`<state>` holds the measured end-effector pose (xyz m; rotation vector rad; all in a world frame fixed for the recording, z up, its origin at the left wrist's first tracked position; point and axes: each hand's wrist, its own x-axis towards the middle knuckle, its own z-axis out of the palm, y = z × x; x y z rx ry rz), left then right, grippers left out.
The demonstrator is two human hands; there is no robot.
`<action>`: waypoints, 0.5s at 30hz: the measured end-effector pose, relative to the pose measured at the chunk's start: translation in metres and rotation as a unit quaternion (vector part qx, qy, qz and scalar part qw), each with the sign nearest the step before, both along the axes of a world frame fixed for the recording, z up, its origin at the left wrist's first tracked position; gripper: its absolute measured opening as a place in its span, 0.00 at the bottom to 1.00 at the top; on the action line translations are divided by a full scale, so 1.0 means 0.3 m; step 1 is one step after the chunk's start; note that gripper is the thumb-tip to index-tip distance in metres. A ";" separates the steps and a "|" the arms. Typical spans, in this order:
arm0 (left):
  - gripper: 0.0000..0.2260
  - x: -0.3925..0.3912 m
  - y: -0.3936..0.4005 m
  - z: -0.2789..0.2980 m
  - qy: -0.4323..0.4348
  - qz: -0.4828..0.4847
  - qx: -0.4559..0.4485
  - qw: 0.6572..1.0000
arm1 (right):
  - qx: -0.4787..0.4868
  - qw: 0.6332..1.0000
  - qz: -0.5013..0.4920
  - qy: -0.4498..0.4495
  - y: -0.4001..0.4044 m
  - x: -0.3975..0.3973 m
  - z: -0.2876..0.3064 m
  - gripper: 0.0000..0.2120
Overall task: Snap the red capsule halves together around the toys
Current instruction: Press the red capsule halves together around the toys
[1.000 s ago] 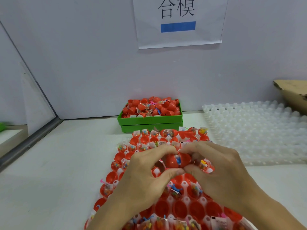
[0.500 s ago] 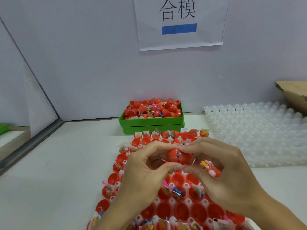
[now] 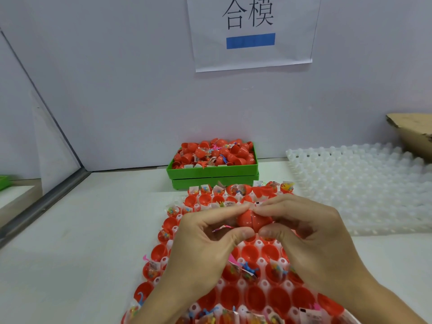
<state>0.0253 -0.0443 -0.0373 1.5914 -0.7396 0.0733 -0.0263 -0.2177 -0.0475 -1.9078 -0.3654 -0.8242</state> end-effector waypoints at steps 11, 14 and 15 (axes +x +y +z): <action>0.24 -0.003 0.002 0.005 -0.015 0.023 0.032 0.999 | -0.026 0.999 -0.037 -0.020 0.012 -0.002 0.003 0.16; 0.26 0.000 -0.001 -0.001 -0.022 0.041 0.030 0.998 | 0.010 1.000 -0.020 -0.006 0.016 -0.005 0.004 0.19; 0.26 0.001 -0.004 -0.002 -0.026 0.049 0.029 0.998 | 0.031 0.999 -0.016 0.008 0.020 -0.006 0.003 0.21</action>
